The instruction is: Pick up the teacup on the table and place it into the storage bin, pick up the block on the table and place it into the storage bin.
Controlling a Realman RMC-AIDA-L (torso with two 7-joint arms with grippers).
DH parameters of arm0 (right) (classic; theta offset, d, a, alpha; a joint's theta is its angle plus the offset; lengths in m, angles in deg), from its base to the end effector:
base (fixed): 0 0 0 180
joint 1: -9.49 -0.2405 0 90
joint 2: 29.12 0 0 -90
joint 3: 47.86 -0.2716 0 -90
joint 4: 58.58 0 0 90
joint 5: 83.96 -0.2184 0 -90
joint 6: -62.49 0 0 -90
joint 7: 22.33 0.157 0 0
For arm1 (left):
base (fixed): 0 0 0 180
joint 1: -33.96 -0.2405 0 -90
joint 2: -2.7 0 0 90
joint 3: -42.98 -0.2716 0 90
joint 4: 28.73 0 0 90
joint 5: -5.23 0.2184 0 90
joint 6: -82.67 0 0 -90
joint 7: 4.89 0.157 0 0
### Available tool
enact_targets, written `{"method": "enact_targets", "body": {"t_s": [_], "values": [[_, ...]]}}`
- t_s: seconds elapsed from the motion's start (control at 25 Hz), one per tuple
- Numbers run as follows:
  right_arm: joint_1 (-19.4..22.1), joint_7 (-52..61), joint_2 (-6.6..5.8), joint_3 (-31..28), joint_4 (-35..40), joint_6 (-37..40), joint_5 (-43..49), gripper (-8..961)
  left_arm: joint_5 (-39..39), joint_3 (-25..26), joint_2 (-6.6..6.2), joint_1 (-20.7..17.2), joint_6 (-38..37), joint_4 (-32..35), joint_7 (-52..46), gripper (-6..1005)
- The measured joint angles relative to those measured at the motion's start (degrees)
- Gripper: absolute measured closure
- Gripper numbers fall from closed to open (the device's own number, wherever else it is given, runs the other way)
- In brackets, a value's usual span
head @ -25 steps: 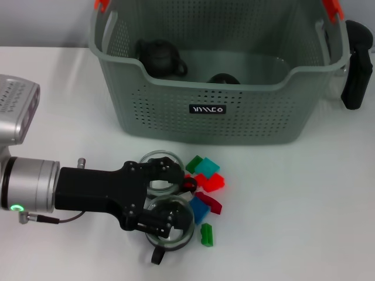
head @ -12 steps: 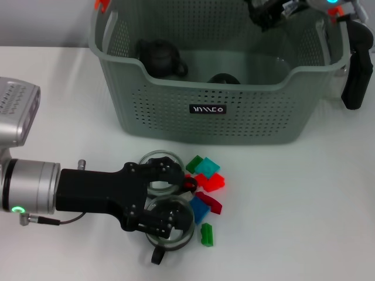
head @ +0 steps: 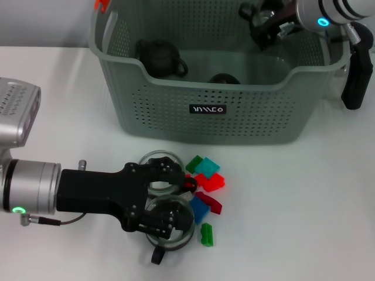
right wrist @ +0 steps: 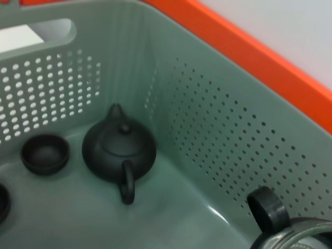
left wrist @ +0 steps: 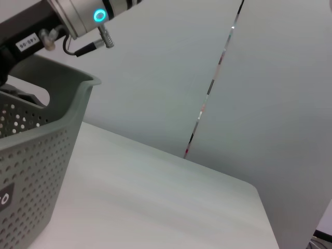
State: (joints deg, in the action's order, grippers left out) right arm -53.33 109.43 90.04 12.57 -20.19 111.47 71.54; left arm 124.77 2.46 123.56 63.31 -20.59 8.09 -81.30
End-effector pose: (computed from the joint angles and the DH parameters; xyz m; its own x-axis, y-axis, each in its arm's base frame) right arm 0.1280 0.5216 -0.0349 0.9079 -0.4189 -0.0175 -0.3257 -0.6784 -0.6586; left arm -0.2591 0.2982 -0.0390 0.8028 0.3439 0.4871 0.3326 -0.9363 0.1129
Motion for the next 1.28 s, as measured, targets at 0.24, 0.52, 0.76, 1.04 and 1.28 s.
{"method": "enact_targets", "body": {"t_s": [0.24,0.52,0.76,1.04,1.28], "values": [[0.0,0.0,0.02,1.7,-1.9,-1.0,0.3,900,0.0,0.0,-0.01,0.0,0.0,0.0,0.0,47],[0.4,0.4,0.02,3.4,-2.0,-1.1,0.3,901,0.0,0.0,-0.01,-0.1,0.0,-0.2,0.1,47],[0.5,0.2,0.02,3.4,-2.3,-0.9,0.3,894,0.0,0.0,-0.01,-0.2,0.0,-0.7,0.2,47],[0.5,0.2,0.02,3.4,-2.4,-0.8,0.3,887,0.0,0.0,-0.01,-0.6,0.0,-0.7,0.2,48],[0.5,0.3,0.02,4.4,-2.4,-0.6,0.4,880,0.0,0.0,0.02,-0.7,0.0,-0.7,0.2,48]]}}
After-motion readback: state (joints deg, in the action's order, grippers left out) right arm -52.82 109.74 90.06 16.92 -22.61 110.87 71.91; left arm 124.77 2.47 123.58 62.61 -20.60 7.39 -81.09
